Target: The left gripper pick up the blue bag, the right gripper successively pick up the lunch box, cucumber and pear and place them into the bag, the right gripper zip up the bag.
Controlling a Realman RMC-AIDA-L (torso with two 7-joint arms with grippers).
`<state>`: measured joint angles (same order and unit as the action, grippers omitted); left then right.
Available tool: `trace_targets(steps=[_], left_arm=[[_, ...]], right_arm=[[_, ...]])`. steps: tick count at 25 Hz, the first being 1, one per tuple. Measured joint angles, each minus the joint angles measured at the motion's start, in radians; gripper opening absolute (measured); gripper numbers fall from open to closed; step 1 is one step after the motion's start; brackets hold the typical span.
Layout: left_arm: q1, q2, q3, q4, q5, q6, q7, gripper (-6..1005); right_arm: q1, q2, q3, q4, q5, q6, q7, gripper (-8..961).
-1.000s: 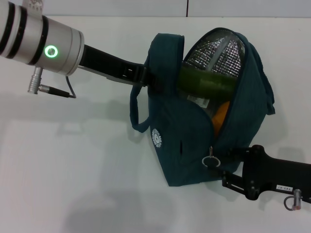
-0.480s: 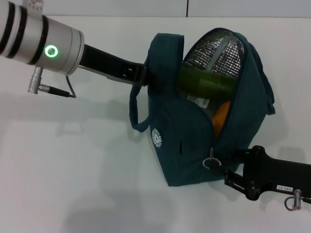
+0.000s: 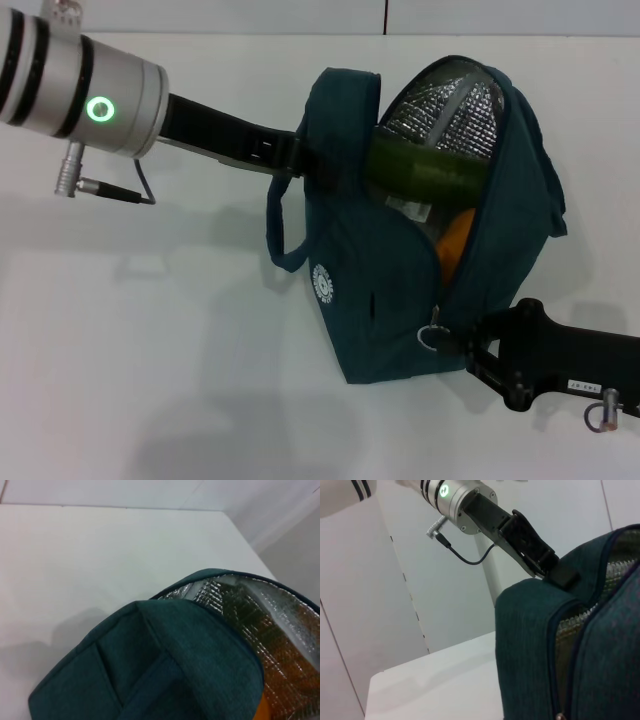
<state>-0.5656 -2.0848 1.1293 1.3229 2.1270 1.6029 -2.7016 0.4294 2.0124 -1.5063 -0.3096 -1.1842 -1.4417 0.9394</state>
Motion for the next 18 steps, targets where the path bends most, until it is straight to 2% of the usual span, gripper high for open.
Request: trace_targets(steps=[3,11,18], left_arm=[[0.004,0.0,-0.022,-0.019,-0.02,0.0,0.026,64],[0.037,0.006,-0.088,-0.121,-0.177,0.022,0.163,102],[0.048,0.004,-0.093,-0.221,-0.184,0.037,0.289,134]], right_arm=[[-0.006,-0.006,0.002,-0.003,0.0,-0.021,-0.003,26],[-0.059,-0.035,0.067,-0.029,0.004,-0.129,-0.024,8],[-0.062,-0.033,0.092,-0.057,0.008,-0.148,-0.021,10]])
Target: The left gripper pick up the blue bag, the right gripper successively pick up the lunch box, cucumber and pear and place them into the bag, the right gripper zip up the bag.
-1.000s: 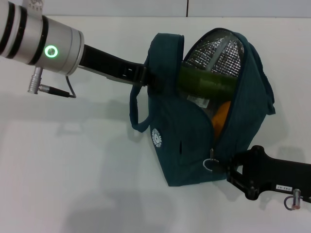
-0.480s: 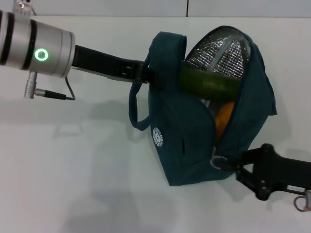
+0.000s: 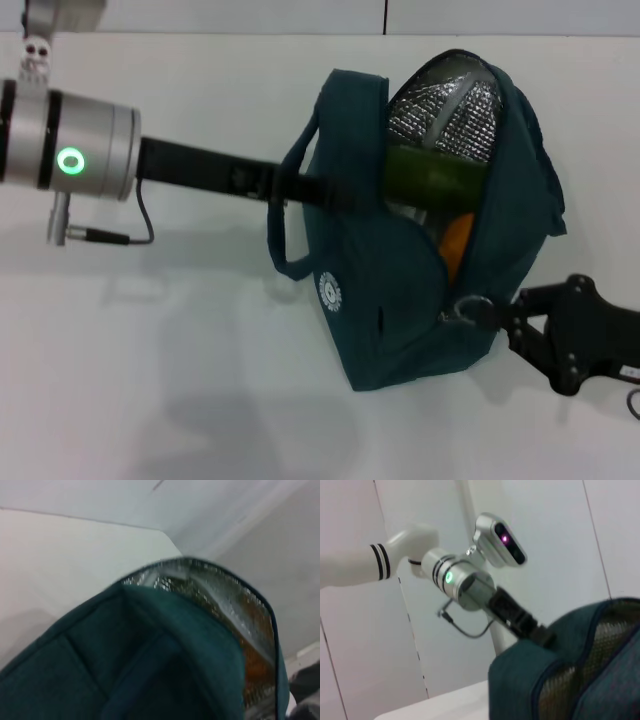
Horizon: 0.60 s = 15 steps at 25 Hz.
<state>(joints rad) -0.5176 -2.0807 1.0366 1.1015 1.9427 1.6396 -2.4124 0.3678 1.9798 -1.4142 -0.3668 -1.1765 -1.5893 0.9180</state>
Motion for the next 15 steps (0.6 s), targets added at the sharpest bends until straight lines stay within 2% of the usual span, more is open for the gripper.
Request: trace_targets(steps=[1,5,10,11,12,15], left_arm=[[0.0,0.0,0.0,-0.016,0.0,0.0,0.017,139],[-0.004,0.001,-0.014,-0.07,-0.012,0.003,0.091,323],[0.003,0.0,-0.085,-0.123,-0.06,0.024,0.199,495],[0.004,0.0,-0.11,-0.136,-0.067,0.025,0.22,530],[0.006,0.001,-0.173,-0.167,-0.073,0.025,0.256,583],[0.007,0.007,-0.223,-0.197,-0.073,0.025,0.29,740]], right_arm=[[0.002,0.002,0.004,-0.007,-0.001,0.001,0.0,10],[0.011,0.013,0.014,-0.054,-0.005,0.005,0.004,12],[0.024,0.021,0.014,-0.088,-0.005,0.006,0.017,14],[0.025,0.021,0.014,-0.098,-0.005,0.005,0.02,14],[0.026,0.021,0.014,-0.105,-0.005,0.003,0.022,14],[0.026,0.021,0.014,-0.126,-0.004,-0.001,0.03,15]])
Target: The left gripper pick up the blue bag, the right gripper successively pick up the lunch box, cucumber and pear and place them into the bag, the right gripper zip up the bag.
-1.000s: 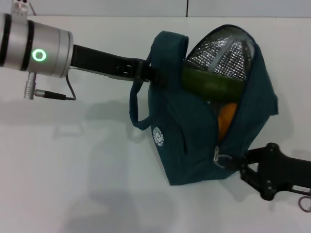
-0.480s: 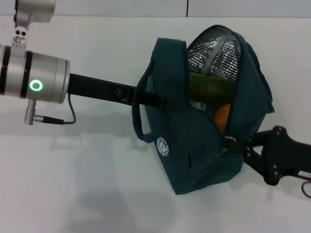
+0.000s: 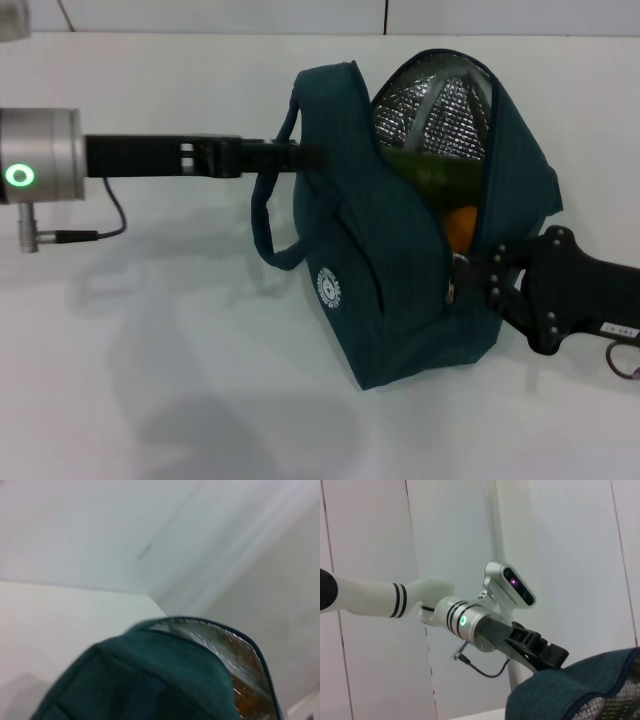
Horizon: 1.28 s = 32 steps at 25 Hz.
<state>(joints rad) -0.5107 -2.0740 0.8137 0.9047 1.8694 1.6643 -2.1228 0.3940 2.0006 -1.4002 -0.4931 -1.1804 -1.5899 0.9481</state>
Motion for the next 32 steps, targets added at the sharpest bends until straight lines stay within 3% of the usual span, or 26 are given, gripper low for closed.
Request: trace_targets(steps=[6,14,20,32], left_arm=[[0.009,0.012,-0.049,-0.025,0.001,-0.011,0.042,790],[0.041,0.009,-0.201,-0.026,-0.002,-0.012,0.103,832],[0.063,-0.002,-0.218,-0.032,-0.004,-0.012,0.117,831],[0.065,-0.005,-0.219,-0.042,-0.03,-0.012,0.135,832]], right_arm=[[0.017,0.006,0.008,-0.01,0.001,0.009,0.003,17],[0.061,0.011,0.002,-0.011,-0.003,0.027,0.008,20],[0.047,0.01,0.025,-0.039,0.006,0.002,0.01,22],[0.048,0.012,0.036,-0.069,0.036,-0.016,0.012,26]])
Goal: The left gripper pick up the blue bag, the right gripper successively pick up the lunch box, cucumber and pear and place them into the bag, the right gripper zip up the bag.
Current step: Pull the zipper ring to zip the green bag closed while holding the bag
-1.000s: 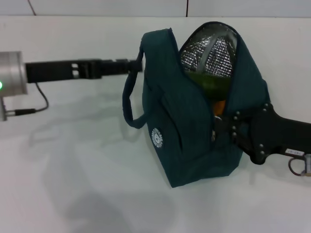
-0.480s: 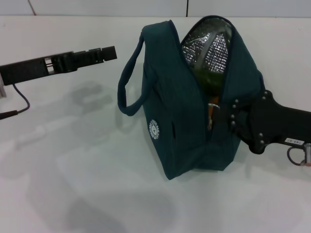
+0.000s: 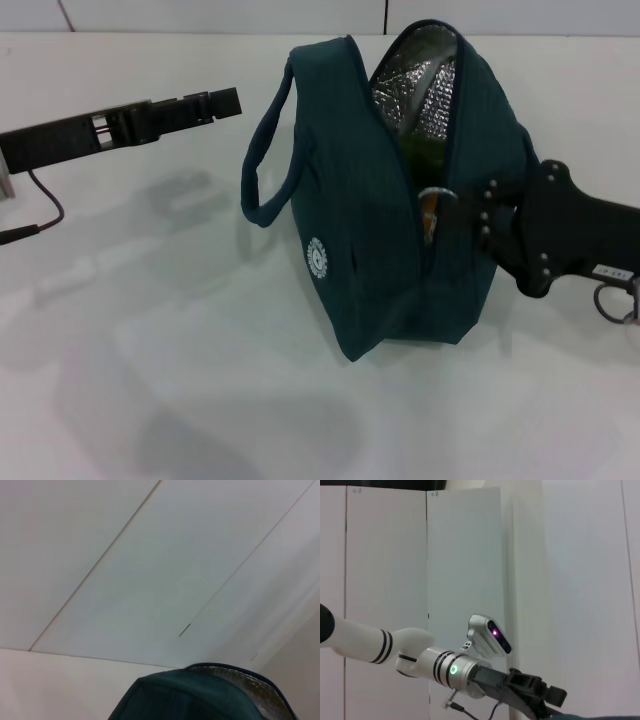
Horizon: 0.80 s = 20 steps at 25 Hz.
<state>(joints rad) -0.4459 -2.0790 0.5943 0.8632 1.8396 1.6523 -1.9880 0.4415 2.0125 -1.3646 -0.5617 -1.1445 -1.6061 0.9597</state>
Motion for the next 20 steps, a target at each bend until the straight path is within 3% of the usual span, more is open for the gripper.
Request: trace_targets(steps=[12,20], left_arm=[[-0.001,0.0,-0.001,-0.001,-0.001,-0.002,0.004,831],[-0.003,0.0,0.007,-0.029,-0.001,-0.002,0.03,832]], right_arm=[[-0.013,0.002,0.005,-0.005,0.023,-0.056,-0.003,30],[0.025,0.003,0.015,0.01,0.038,0.003,0.002,33]])
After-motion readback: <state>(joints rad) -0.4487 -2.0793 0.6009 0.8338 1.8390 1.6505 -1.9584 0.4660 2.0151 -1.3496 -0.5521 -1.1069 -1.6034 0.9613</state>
